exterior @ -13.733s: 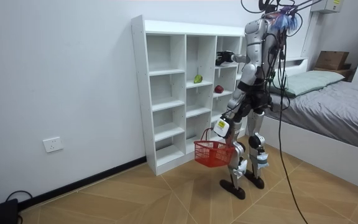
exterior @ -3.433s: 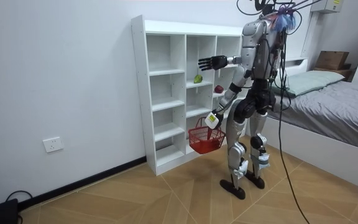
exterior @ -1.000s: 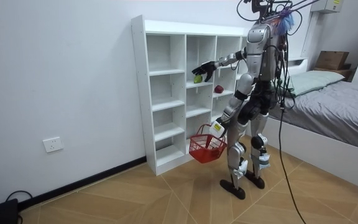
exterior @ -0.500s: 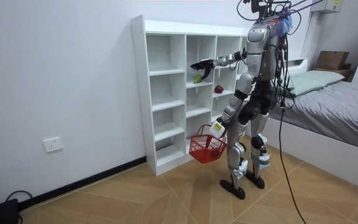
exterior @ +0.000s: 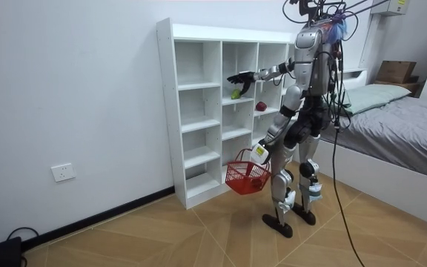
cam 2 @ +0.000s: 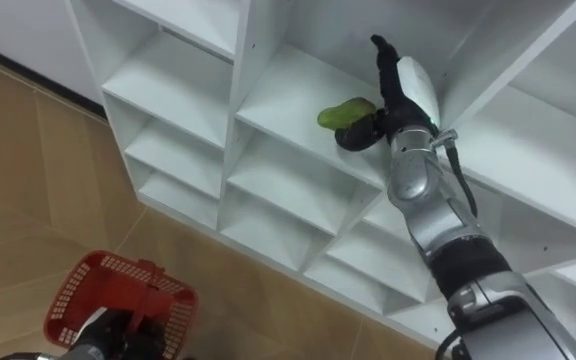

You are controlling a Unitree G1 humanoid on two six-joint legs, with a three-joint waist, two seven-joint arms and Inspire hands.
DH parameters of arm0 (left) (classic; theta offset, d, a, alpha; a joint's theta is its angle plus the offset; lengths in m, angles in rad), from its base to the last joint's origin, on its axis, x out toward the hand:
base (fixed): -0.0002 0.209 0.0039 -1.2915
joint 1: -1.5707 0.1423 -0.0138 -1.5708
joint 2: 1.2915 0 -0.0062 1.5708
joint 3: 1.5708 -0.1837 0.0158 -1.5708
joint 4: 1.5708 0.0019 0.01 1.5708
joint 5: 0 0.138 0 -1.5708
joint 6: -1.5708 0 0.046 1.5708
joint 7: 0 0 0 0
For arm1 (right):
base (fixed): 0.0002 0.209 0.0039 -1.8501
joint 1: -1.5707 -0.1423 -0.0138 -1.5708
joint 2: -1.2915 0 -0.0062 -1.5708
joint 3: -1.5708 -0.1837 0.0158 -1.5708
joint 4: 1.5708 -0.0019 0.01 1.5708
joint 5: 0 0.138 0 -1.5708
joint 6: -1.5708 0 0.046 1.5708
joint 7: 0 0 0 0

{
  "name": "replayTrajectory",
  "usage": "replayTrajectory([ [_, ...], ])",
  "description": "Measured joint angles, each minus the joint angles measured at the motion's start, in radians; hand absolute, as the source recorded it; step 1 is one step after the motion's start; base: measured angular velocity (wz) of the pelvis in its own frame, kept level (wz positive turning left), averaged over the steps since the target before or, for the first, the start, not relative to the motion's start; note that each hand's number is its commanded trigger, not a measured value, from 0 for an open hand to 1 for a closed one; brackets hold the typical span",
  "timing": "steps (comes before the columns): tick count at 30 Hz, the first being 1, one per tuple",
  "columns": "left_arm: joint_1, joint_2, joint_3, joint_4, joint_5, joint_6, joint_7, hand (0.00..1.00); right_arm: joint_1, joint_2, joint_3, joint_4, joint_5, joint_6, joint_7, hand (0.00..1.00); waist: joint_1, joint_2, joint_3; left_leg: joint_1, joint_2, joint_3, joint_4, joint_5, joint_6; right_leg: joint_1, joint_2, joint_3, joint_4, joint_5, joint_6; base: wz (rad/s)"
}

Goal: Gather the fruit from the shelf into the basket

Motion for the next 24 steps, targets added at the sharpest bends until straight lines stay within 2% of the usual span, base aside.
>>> replayTrajectory([
  [5, -0.001, 0.002, -0.008, 0.000, 0.003, 0.000, 0.016, 1.00, -0.009, 0.022, 0.001, 0.038, 0.037, -0.005, 0.004, 0.00, 0.002, 0.006, -0.0002, -0.001, 0.002, -0.002, -0.003, 0.001, -0.001, -0.004, 0.000, 0.005, 0.001, 0.000, 0.000, 0.00],
  [10, -0.008, 0.004, -0.024, -0.004, 0.008, 0.000, 0.017, 1.00, -0.015, 0.023, 0.010, 0.054, 0.073, -0.005, 0.020, 0.00, 0.006, 0.002, -0.0029, -0.002, 0.001, 0.001, -0.015, 0.009, 0.000, -0.019, -0.004, 0.003, 0.016, 0.000, 0.000, 0.00],
  [13, -0.021, 0.005, -0.055, -0.004, 0.010, 0.000, 0.017, 1.00, -0.034, 0.024, 0.046, 0.102, 0.116, -0.006, 0.026, 0.00, 0.006, 0.000, -0.0035, 0.000, -0.005, 0.001, -0.028, 0.017, 0.001, -0.022, -0.008, 0.003, 0.015, 0.000, 0.000, 0.01],
  [17, -0.028, 0.002, -0.079, -0.005, 0.012, -0.003, 0.014, 1.00, -0.058, 0.029, 0.050, 0.149, 0.148, -0.017, 0.037, 0.00, 0.003, -0.005, -0.0051, -0.006, -0.009, 0.002, -0.039, 0.026, 0.003, -0.032, -0.012, 0.002, 0.015, 0.000, 0.000, 0.01],
  [24, -0.030, 0.003, -0.101, -0.005, 0.010, -0.009, 0.001, 1.00, -0.093, 0.028, 0.049, 0.217, 0.157, -0.021, 0.042, 0.00, 0.002, -0.006, -0.0045, -0.019, -0.012, -0.006, -0.032, 0.029, 0.007, -0.036, -0.019, -0.017, 0.015, 0.001, 0.001, 0.05],
])
